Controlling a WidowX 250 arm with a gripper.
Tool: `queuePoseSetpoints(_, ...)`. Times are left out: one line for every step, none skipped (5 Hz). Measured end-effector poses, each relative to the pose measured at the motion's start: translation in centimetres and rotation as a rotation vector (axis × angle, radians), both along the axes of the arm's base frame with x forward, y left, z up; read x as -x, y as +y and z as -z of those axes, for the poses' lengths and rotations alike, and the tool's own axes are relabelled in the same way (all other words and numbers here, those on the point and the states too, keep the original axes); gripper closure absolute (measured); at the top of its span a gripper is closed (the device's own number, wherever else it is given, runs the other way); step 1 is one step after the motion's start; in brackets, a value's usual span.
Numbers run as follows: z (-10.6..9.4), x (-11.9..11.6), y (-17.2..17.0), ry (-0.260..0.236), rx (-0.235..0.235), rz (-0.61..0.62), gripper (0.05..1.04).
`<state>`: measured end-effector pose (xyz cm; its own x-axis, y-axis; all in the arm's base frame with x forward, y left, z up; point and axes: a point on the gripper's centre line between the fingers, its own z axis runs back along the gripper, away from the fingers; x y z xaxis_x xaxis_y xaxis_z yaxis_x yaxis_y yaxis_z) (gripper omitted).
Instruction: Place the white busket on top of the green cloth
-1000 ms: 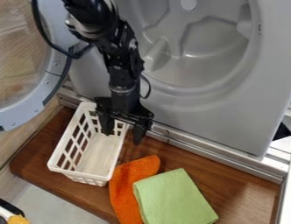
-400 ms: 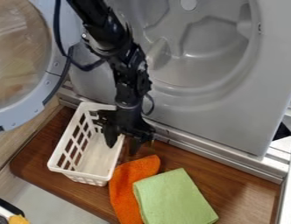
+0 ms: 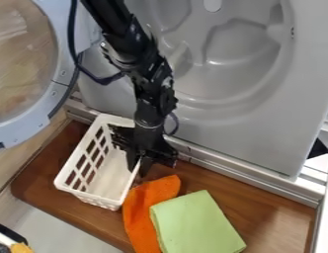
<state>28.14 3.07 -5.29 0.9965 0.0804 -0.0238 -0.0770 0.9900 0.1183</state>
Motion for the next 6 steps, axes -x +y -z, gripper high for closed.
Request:
queuePoseSetpoints(-0.2,0.6,-0.1,-0.003,0.007,0.006,0.970)
queuePoseSetpoints(-1.3,1.4,0.9,-0.017,0.002,-0.039,0.978)
queuePoseSetpoints(-3.9,2.4,1.7,-0.061,0.015,-0.145,0.991)
queuePoseSetpoints(-7.3,2.2,-0.3,-0.108,0.033,-0.174,0.995)
queuePoseSetpoints(-8.7,2.6,-5.5,-0.102,0.043,-0.052,0.995)
queuePoseSetpoints(-9.6,1.7,-10.1,-0.118,0.077,0.089,0.995)
